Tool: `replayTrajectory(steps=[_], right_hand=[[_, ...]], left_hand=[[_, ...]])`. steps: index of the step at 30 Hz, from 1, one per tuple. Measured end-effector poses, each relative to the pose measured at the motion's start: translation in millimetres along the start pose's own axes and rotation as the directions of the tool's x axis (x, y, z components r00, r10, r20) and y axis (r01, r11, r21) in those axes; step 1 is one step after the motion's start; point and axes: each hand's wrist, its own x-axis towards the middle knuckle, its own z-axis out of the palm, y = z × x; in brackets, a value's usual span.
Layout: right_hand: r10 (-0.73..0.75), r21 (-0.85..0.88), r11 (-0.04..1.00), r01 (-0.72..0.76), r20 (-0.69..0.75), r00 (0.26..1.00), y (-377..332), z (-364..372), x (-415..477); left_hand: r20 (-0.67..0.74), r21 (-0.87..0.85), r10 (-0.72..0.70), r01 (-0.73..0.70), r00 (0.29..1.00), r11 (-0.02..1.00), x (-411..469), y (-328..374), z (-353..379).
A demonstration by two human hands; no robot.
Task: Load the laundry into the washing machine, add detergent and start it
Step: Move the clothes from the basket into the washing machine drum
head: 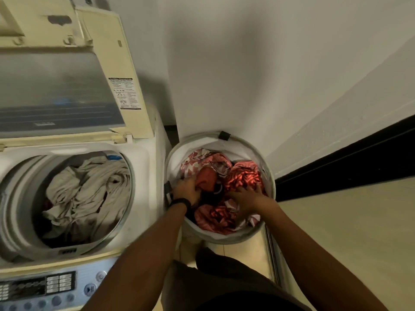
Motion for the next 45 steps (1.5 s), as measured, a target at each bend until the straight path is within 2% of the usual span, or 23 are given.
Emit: replayTrajectory(steps=[1,3,4,6,8,10,13,17,19,21,23,24,26,28,30,33,34,38,40,41,43,45], right_hand=[[-0.02,0.09,0.996,0.022,-0.022,1.0,-1.1,-5.4,0.3],[0.001,0.256,0.964,0.067,-0.258,0.966,-10.4,-17.4,0.5],[0.019,0.308,0.944,0.12,-0.414,0.91,-18.8,-24.8,-1.2],[-0.047,0.379,0.856,0.351,-0.62,0.783,-32.8,-37.0,-2.9],[-0.137,0.423,0.741,0.522,-0.665,0.734,-42.1,-45.6,-5.6],[-0.132,0.438,0.712,0.55,-0.685,0.717,-42.5,-57.4,-9.2],[-0.023,0.419,0.723,0.549,-0.779,0.626,-34.0,-72.9,-18.9],[0.209,0.511,0.672,0.536,-0.826,0.524,-26.5,-85.1,-30.5],[0.286,0.573,0.659,0.487,-0.791,0.541,-24.2,-85.2,-34.2],[0.241,0.528,0.763,0.373,-0.767,0.595,-13.9,-85.7,-34.6],[0.023,0.368,0.861,0.351,-0.717,0.697,-6.5,-88.3,-39.5],[-0.092,0.306,0.861,0.405,-0.691,0.717,-8.2,-90.7,-42.6],[-0.222,0.257,0.819,0.513,-0.683,0.695,-20.9,-96.9,-50.4],[-0.217,0.273,0.801,0.533,-0.697,0.683,-30.6,-103.0,-50.5],[-0.127,0.314,0.8,0.512,-0.744,0.656,-28.9,-105.7,-46.8],[0.069,0.405,0.8,0.443,-0.795,0.603,-16.3,-100.9,-43.3],[0.105,0.425,0.803,0.417,-0.791,0.603,-14.7,-98.4,-43.2],[0.202,0.473,0.803,0.362,-0.788,0.582,-18.1,-87.5,-45.3],[0.173,0.432,0.84,0.329,-0.787,0.593,-16.2,-85.0,-47.1],[0.115,0.4,0.85,0.343,-0.776,0.62,-15.8,-85.0,-50.5],[-0.023,0.365,0.823,0.436,-0.745,0.667,-18.0,-85.7,-56.0],[-0.053,0.351,0.794,0.497,-0.774,0.631,-25.9,-88.5,-61.4]], left_hand=[[-0.006,-0.023,0.031,-0.031,1.0,0.999,1.8,6.1,-18.1],[0.026,-0.088,0.094,-0.091,0.995,0.992,1.4,20.9,-54.1],[0.055,-0.118,0.139,-0.132,0.989,0.984,-0.2,30.0,-72.0],[0.102,-0.19,0.229,-0.207,0.968,0.96,-6.4,49.0,-103.4],[0.119,-0.219,0.28,-0.249,0.953,0.943,-12.6,63.2,-124.8],[0.113,-0.236,0.289,-0.257,0.951,0.937,-15.9,62.6,-138.3],[0.076,-0.333,0.289,-0.249,0.954,0.91,-28.4,51.4,-150.3],[0.098,-0.2,0.252,-0.229,0.963,0.953,-42.5,35.0,-144.3],[0.037,-0.109,0.21,-0.205,0.977,0.973,-44.5,32.7,-138.8],[-0.11,-0.05,0.222,-0.229,0.969,0.972,-44.8,38.4,-142.4],[-0.169,-0.079,0.285,-0.301,0.944,0.95,-46.4,55.4,-155.5],[-0.144,-0.096,0.33,-0.345,0.933,0.934,-46.2,66.3,-162.6],[-0.091,-0.121,0.398,-0.407,0.913,0.905,-46.8,90.5,-173.8],[-0.102,-0.209,0.392,-0.405,0.914,0.89,-45.8,108.1,-179.6],[-0.074,-0.306,0.352,-0.357,0.933,0.882,-42.2,105.1,-184.6],[0.108,-0.206,0.345,-0.318,0.932,0.925,-36.6,77.7,-188.8],[0.121,-0.143,0.35,-0.333,0.929,0.932,-35.5,70.4,-187.7],[-0.103,-0.001,0.372,-0.374,0.922,0.927,-38.5,76.0,-181.9],[-0.097,0.052,0.406,-0.402,0.909,0.914,-39.5,86.3,-182.2],[-0.066,0.056,0.417,-0.414,0.907,0.909,-40.7,90.8,-183.7],[-0.011,0.05,0.436,-0.435,0.9,0.899,-45.1,99.5,-187.9],[-0.006,-0.024,0.452,-0.452,0.892,0.892,-48.4,106.6,-192.6]])
